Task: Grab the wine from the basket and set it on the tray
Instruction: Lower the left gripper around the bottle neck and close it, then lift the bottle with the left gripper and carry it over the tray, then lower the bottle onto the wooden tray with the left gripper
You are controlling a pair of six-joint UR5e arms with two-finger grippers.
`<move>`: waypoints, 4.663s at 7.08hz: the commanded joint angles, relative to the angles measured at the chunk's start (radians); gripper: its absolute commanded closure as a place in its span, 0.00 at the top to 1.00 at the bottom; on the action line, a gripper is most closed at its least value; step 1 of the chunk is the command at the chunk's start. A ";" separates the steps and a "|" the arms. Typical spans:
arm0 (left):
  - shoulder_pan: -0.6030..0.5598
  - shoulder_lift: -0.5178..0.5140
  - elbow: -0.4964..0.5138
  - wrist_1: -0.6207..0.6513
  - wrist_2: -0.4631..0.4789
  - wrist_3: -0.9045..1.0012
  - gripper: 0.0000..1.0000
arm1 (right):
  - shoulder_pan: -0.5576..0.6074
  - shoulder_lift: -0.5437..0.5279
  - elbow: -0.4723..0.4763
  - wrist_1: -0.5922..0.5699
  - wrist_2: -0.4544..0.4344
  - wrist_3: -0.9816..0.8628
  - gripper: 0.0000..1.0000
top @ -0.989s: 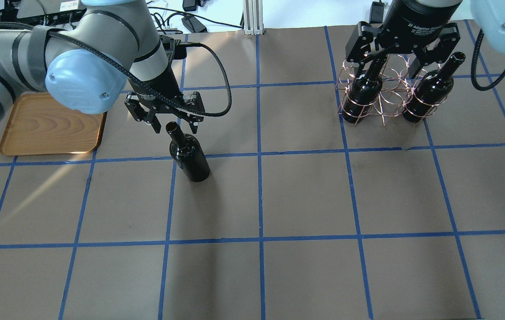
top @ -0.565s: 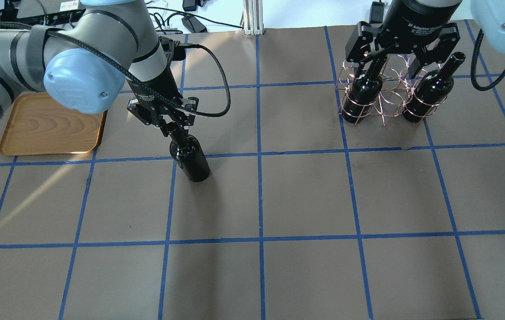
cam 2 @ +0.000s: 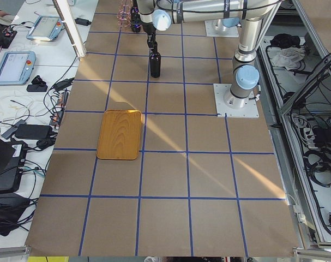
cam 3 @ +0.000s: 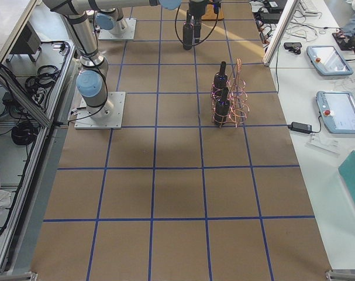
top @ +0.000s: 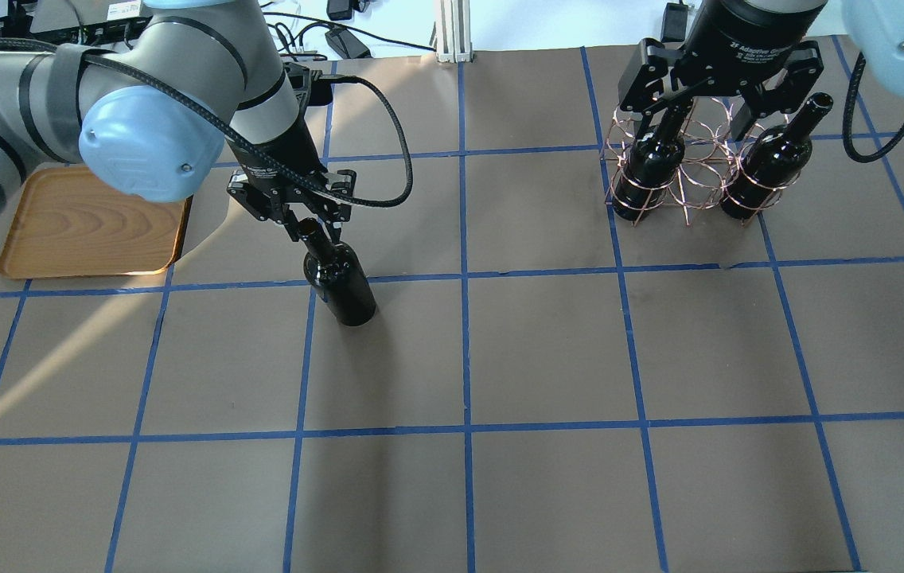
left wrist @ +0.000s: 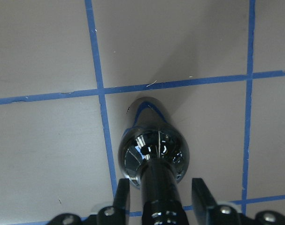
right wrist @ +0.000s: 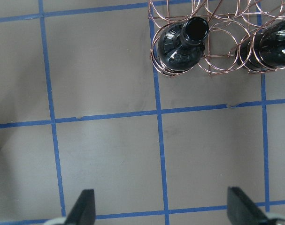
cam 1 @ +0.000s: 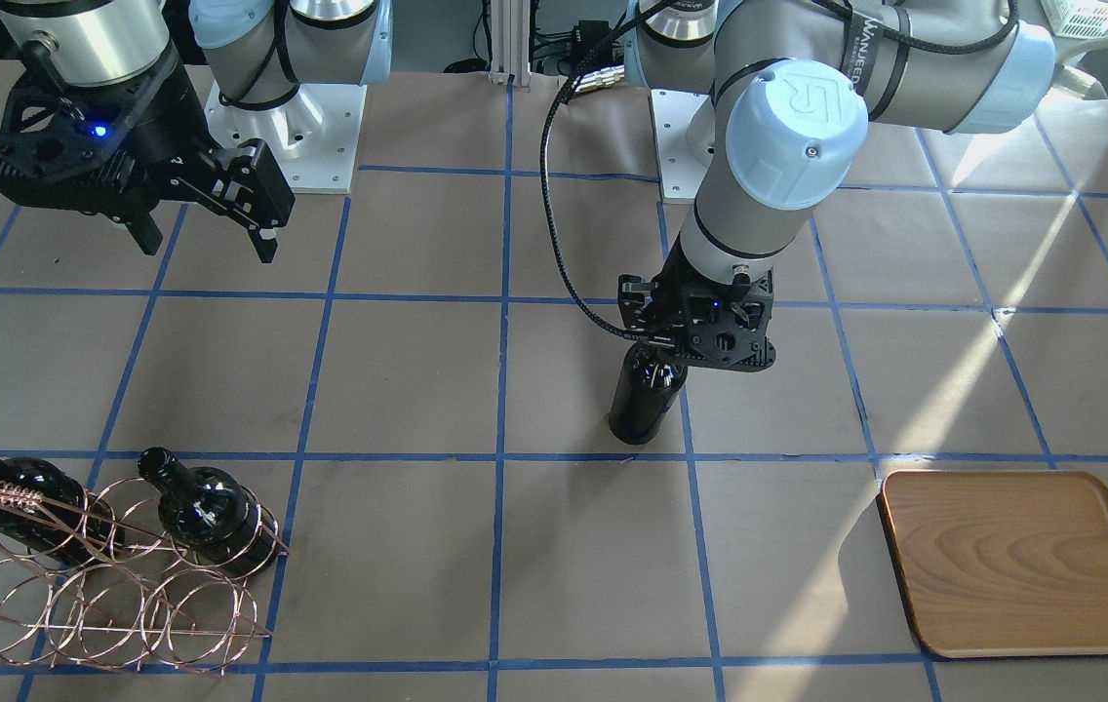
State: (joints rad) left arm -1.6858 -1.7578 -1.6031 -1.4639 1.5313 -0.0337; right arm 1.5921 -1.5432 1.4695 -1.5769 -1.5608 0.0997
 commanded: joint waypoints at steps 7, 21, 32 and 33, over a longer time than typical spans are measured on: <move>0.064 -0.006 0.131 -0.135 -0.014 0.004 0.00 | 0.000 0.000 0.000 -0.002 0.001 0.000 1.00; 0.623 -0.294 0.473 -0.060 0.093 0.742 0.00 | 0.000 0.000 0.000 0.000 0.001 0.000 1.00; 0.624 -0.290 0.457 -0.035 0.030 0.775 0.98 | 0.000 0.000 0.000 0.000 0.001 0.000 1.00; 0.624 -0.261 0.456 -0.083 0.038 0.770 1.00 | 0.000 0.000 0.000 0.000 0.001 0.000 1.00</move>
State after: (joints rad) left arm -1.0615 -2.0467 -1.1449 -1.5089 1.5626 0.7404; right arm 1.5923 -1.5432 1.4695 -1.5769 -1.5600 0.0997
